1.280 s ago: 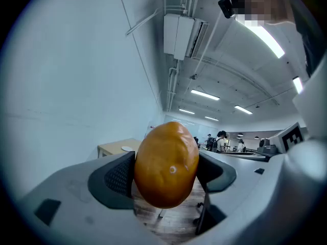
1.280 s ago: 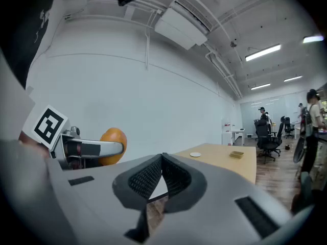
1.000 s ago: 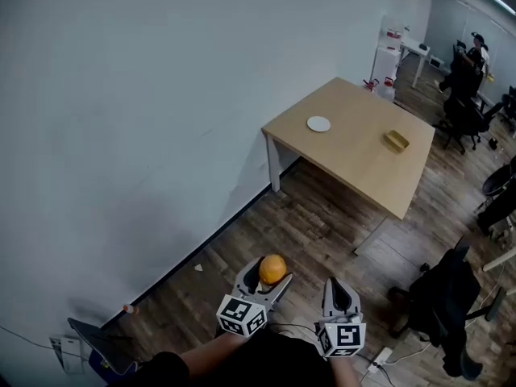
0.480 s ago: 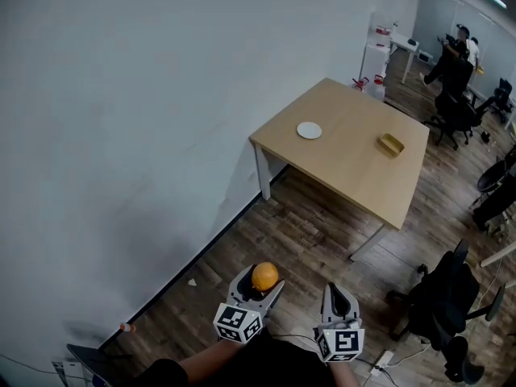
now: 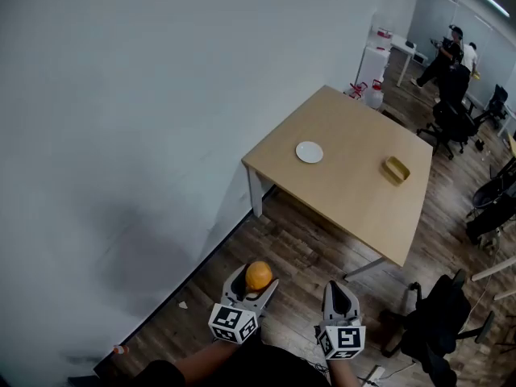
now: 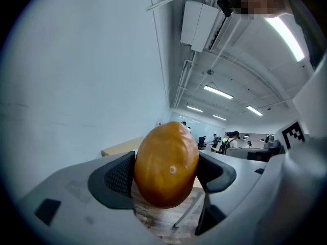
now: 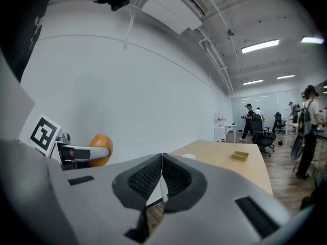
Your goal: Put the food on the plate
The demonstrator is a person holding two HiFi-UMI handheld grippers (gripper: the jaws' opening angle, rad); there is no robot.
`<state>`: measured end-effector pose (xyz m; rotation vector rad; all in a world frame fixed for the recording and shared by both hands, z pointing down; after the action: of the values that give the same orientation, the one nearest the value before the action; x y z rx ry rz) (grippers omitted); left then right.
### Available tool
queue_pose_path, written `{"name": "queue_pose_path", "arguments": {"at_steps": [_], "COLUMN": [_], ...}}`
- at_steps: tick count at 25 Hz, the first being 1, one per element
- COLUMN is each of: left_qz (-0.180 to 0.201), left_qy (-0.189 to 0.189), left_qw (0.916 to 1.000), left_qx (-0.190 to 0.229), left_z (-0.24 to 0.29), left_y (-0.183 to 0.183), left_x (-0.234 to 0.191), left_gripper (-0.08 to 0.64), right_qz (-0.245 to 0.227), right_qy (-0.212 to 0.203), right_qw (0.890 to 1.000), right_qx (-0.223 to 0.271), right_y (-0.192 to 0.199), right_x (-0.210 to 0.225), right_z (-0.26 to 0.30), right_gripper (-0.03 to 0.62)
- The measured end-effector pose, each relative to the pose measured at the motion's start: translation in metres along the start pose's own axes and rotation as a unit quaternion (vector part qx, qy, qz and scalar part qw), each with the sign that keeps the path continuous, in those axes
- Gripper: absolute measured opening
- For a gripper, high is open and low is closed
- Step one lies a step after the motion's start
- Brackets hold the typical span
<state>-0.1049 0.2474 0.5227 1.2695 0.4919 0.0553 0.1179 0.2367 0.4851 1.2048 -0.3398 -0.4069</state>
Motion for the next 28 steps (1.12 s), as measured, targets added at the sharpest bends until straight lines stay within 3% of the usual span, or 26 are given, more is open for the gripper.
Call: {"name": "queue_pose_path", "arguments": {"at_steps": [5, 9, 13, 17, 28], "left_qz": [0.009, -0.01, -0.003, -0.002, -0.001], "left_qy": [0.015, 0.031, 0.046, 0.055, 0.053], "left_qw": [0.9998, 0.9993, 0.9985, 0.9983, 0.9981], "left_qx": [0.007, -0.017, -0.028, -0.019, -0.032], "left_z": [0.029, 0.065, 0.095, 0.112, 0.151], "left_y": [-0.039, -0.046, -0.053, -0.061, -0.066], "left_x": [-0.046, -0.088, -0.115, -0.13, -0.146], "left_gripper": [0.33, 0.33, 0.33, 0.33, 0.33], "right_qz": [0.014, 0.018, 0.015, -0.002, 0.024], "right_qy": [0.011, 0.027, 0.036, 0.041, 0.033], "right_qw": [1.0, 0.999, 0.999, 0.999, 0.999], "right_qx": [0.02, 0.012, 0.016, 0.019, 0.029], "right_y": [-0.032, -0.049, -0.068, -0.076, -0.082], "right_x": [0.002, 0.0, -0.005, -0.008, 0.013], "right_z": [0.06, 0.113, 0.146, 0.166, 0.21], "right_gripper": [0.06, 0.06, 0.06, 0.06, 0.06]}}
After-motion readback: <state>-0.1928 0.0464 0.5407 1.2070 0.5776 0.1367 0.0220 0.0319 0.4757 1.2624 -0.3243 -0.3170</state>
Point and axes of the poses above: the fingertips, and each gripper's own axes: z forward along the fingers, x to its right, y out of its underside, the point moved 6 cm from there along -z, backward along the fingers, and after that the axes turned 6 degrees about -x, right-handed, at the moved point
